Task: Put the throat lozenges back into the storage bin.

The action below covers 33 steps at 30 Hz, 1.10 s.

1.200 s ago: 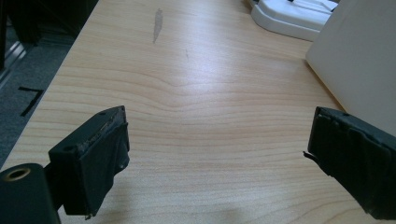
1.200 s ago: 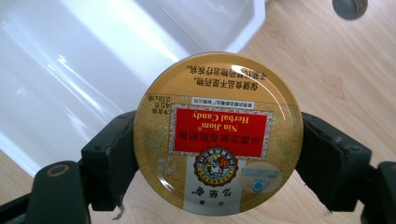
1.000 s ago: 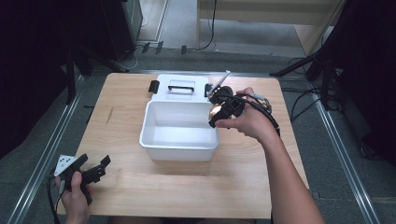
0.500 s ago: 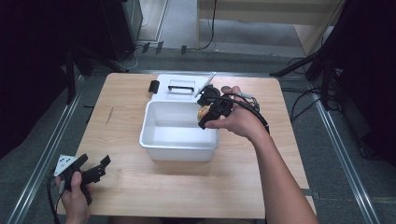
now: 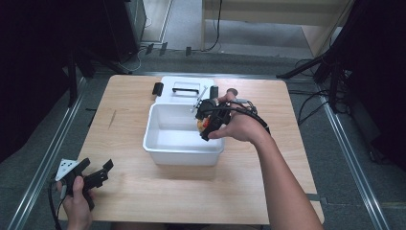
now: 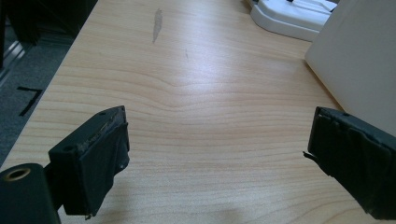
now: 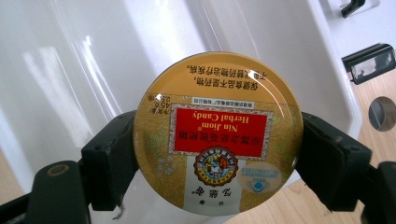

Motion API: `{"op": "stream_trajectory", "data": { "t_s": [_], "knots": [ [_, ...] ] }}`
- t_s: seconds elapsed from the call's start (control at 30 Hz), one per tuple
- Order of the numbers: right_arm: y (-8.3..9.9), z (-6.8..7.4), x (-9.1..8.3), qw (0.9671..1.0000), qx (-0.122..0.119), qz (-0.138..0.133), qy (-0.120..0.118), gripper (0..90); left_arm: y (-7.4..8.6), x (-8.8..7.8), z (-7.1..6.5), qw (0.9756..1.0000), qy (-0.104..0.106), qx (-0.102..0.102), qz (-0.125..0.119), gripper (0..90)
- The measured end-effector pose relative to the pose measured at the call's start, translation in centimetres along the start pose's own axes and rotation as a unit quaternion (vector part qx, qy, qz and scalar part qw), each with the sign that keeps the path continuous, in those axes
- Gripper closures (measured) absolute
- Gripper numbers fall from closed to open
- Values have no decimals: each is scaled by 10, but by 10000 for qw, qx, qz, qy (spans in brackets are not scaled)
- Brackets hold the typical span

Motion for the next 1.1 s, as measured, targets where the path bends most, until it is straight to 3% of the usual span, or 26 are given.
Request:
{"op": "stream_trajectory", "data": {
  "t_s": [0.47, 1.1],
  "knots": [
    [9, 6, 20, 9975, -596, 373, 84, 203, 0, 0, 0, 10000, 3, 3, 14, 61],
    [16, 11, 48, 9933, -716, 906, -100, 203, 0, 0, 0, 10000, 10, -5, 20, 61]
  ]
}}
Point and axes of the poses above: each handheld gripper's, and its own axes: x roughly forward along the jaws, y roughly out of its underside, z roughly to its left, the point moved 6 cm from there along x, roughly forward along the jaws, and after that the axes turned 6 degrees about -z, right-handed, at the moved point
